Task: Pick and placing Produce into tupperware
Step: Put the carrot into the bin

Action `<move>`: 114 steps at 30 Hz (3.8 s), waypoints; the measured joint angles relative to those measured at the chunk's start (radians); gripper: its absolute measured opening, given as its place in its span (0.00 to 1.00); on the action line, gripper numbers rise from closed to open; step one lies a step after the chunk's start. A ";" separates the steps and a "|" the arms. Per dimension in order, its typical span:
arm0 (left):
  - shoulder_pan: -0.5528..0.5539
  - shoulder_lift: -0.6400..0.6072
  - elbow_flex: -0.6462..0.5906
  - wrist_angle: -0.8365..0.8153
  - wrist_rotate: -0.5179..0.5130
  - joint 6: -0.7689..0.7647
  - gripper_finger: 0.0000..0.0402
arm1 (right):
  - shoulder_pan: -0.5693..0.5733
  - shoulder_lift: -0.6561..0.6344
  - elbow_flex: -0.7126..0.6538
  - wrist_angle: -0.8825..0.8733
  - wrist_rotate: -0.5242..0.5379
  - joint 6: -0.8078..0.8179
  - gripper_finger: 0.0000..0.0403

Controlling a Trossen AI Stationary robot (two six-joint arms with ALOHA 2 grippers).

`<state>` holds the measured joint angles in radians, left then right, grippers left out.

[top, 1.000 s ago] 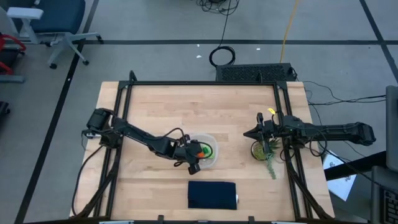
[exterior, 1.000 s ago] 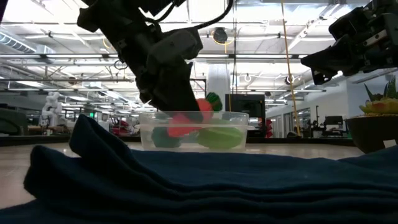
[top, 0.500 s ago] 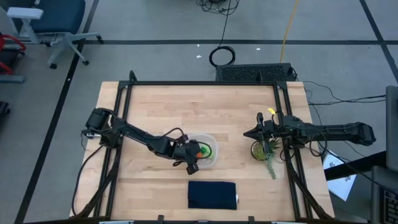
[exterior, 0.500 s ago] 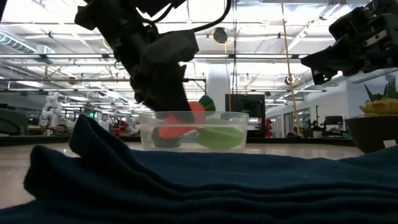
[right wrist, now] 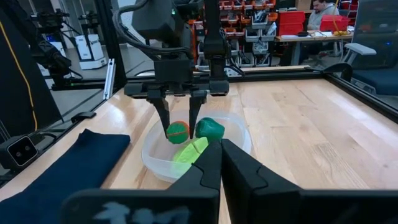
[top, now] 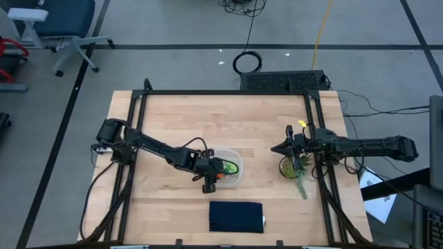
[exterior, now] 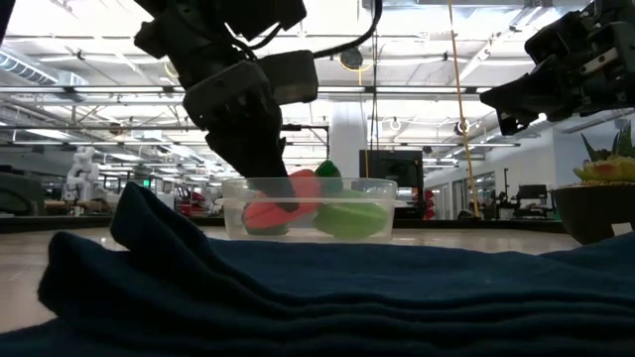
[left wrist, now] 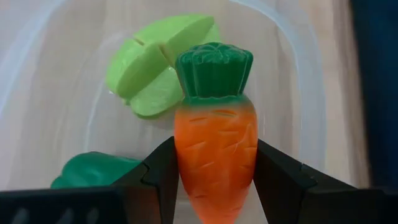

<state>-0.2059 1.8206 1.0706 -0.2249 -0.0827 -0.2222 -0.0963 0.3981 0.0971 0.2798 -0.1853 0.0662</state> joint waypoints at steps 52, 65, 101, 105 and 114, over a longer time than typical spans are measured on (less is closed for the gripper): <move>0.061 0.000 0.000 0.048 0.137 0.095 0.41 | 0.000 0.000 0.000 -0.001 0.000 0.019 0.00; 0.062 0.000 0.000 0.034 0.135 0.041 0.41 | 0.000 0.000 0.000 -0.001 -0.001 0.019 0.00; 0.102 0.001 0.000 -0.035 0.208 0.175 0.41 | 0.000 0.000 0.000 -0.001 -0.001 0.008 0.00; 0.103 0.001 0.000 -0.036 0.207 0.149 0.41 | 0.000 0.000 0.000 -0.001 -0.001 0.008 0.00; 0.108 0.001 0.000 -0.035 0.208 0.109 0.53 | 0.000 0.000 0.000 -0.001 -0.001 0.008 0.00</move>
<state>-0.0975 1.8214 1.0706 -0.2596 0.1252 -0.1135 -0.0959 0.3977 0.0967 0.2787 -0.1859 0.0746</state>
